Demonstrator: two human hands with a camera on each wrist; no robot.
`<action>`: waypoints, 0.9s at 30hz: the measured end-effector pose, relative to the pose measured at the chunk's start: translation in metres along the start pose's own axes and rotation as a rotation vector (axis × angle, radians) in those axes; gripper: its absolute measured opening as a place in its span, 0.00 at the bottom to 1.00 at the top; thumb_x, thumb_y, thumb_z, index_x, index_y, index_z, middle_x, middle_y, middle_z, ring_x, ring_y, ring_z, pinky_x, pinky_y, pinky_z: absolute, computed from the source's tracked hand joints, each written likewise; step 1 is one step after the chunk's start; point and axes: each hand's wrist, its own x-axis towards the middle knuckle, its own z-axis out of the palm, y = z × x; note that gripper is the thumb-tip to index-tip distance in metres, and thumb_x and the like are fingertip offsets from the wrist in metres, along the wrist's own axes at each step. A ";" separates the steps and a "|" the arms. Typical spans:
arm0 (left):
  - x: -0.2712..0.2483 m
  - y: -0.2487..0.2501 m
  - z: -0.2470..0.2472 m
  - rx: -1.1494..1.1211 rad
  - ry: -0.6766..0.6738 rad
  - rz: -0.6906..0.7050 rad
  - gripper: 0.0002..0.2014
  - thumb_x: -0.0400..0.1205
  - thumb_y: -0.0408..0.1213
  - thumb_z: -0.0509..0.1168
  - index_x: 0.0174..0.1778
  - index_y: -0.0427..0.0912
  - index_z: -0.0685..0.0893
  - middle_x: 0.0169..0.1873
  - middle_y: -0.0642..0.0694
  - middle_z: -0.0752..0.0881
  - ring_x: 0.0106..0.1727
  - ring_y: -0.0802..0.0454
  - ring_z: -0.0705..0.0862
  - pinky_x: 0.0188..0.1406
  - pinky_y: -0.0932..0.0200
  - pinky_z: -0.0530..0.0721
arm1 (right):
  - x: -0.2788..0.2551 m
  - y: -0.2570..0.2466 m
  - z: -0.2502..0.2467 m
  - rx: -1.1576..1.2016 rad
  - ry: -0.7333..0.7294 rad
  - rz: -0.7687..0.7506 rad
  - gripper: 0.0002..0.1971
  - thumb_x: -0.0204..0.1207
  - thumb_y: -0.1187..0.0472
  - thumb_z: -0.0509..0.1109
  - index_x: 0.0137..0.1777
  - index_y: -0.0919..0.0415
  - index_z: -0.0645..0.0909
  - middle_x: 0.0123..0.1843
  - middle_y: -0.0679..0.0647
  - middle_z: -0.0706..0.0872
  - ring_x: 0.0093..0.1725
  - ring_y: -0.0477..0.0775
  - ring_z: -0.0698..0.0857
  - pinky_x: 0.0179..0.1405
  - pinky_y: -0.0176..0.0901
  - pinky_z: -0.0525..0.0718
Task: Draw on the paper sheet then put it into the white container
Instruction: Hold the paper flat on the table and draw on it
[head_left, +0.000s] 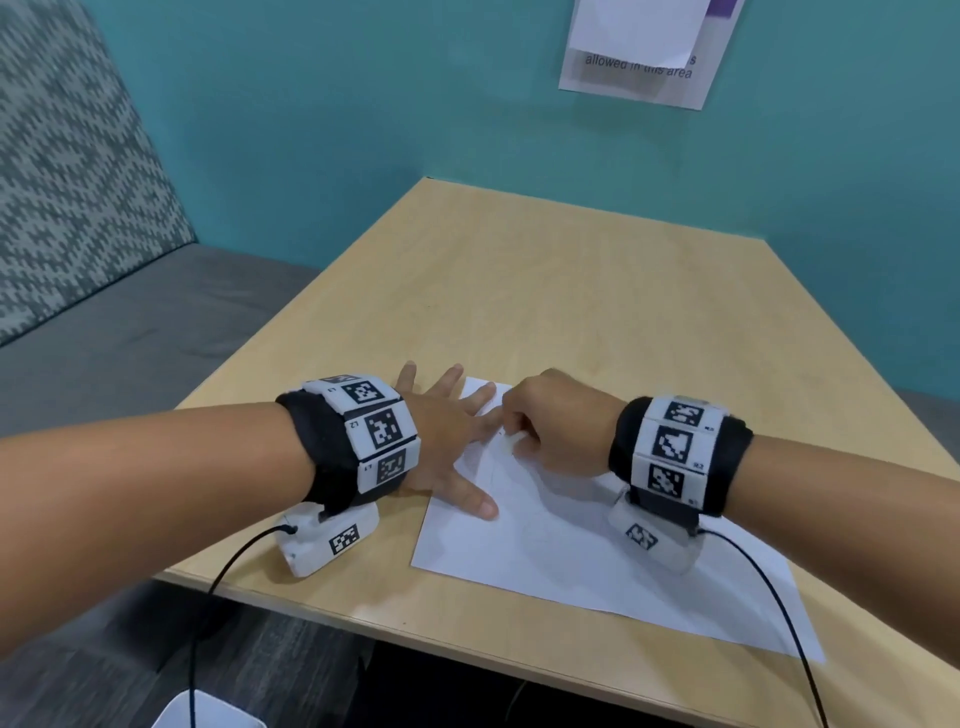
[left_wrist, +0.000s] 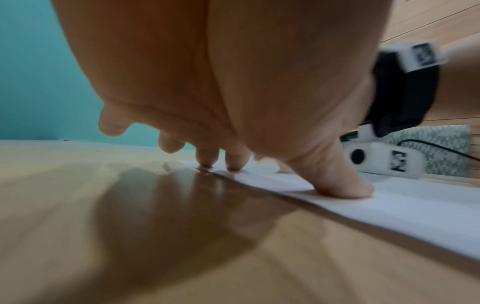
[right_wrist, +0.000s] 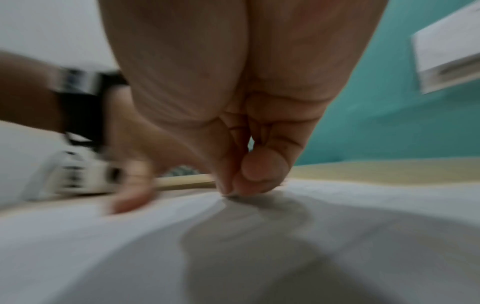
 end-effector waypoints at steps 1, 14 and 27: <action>-0.002 0.001 -0.001 -0.008 -0.004 0.003 0.50 0.72 0.76 0.61 0.87 0.63 0.47 0.87 0.53 0.33 0.85 0.40 0.27 0.75 0.18 0.35 | -0.005 -0.009 0.003 0.011 -0.038 -0.060 0.05 0.75 0.64 0.66 0.47 0.55 0.81 0.44 0.52 0.82 0.42 0.53 0.79 0.45 0.44 0.80; 0.000 0.001 0.001 -0.026 -0.015 -0.022 0.47 0.73 0.77 0.59 0.86 0.60 0.59 0.86 0.53 0.29 0.84 0.39 0.26 0.76 0.19 0.37 | -0.006 -0.024 0.005 -0.117 -0.105 -0.152 0.07 0.75 0.66 0.66 0.50 0.61 0.83 0.46 0.56 0.85 0.42 0.56 0.81 0.44 0.46 0.81; 0.000 0.002 0.001 -0.001 -0.018 -0.033 0.55 0.73 0.77 0.58 0.85 0.60 0.33 0.86 0.52 0.31 0.85 0.38 0.29 0.76 0.19 0.38 | 0.005 0.001 -0.005 -0.104 -0.022 -0.004 0.05 0.74 0.65 0.65 0.41 0.57 0.82 0.41 0.55 0.84 0.42 0.58 0.84 0.45 0.51 0.86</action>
